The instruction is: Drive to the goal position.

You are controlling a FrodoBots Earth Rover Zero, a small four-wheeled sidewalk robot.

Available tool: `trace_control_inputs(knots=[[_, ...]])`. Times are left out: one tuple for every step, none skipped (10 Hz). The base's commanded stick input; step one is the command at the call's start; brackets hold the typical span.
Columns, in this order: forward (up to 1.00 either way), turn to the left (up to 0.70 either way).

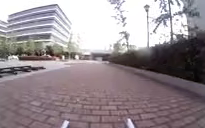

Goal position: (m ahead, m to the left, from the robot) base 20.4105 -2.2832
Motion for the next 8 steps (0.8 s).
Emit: trace_control_inputs(knots=[[0.7, 0.06], [0.7, 0.14], [0.7, 0.14], [0.7, 0.09], [0.7, 0.0], [0.7, 0.0], [0.7, 0.0], [0.7, 0.0]])
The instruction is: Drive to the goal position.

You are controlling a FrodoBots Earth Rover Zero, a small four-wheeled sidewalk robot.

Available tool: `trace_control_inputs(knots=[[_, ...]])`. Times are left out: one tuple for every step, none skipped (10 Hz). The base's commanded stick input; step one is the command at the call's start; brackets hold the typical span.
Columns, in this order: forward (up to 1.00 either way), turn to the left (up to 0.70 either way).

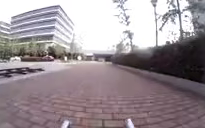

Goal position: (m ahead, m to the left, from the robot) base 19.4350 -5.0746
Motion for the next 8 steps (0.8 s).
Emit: trace_control_inputs(knots=[[0.7, 0.0], [0.7, 0.0], [0.7, 0.0], [0.7, 0.0], [0.7, 0.0], [0.7, 0.0], [0.7, 0.0], [0.7, 0.0]])
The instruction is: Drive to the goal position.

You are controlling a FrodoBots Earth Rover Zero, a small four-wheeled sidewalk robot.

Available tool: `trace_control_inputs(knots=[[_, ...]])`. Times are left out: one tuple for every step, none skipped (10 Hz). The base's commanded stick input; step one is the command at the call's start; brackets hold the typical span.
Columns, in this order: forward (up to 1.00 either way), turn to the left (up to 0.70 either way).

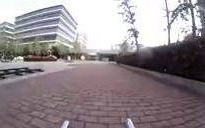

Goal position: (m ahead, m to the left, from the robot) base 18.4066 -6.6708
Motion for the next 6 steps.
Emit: trace_control_inputs(knots=[[0.7, 0.0], [0.7, 0.0], [0.7, 0.0], [0.7, 0.0], [0.7, -0.08], [0.7, -0.12]])
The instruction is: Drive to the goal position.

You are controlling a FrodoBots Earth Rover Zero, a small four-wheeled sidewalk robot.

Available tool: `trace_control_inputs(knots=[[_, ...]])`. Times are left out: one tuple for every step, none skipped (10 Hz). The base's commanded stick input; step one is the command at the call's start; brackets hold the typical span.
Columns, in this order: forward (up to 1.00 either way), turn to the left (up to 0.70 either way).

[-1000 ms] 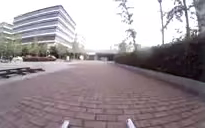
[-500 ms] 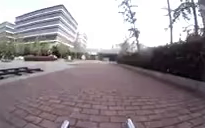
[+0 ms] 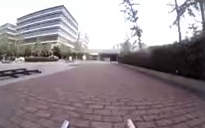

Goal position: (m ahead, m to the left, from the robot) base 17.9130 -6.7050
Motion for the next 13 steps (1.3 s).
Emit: trace_control_inputs(knots=[[0.7, -0.14], [0.7, -0.14], [0.7, -0.14], [0.7, -0.14], [0.7, -0.14], [0.7, -0.14], [0.7, -0.04], [0.7, 0.0], [0.7, 0.0], [0.7, 0.0], [0.7, 0.0], [0.7, -0.04], [0.7, -0.14]])
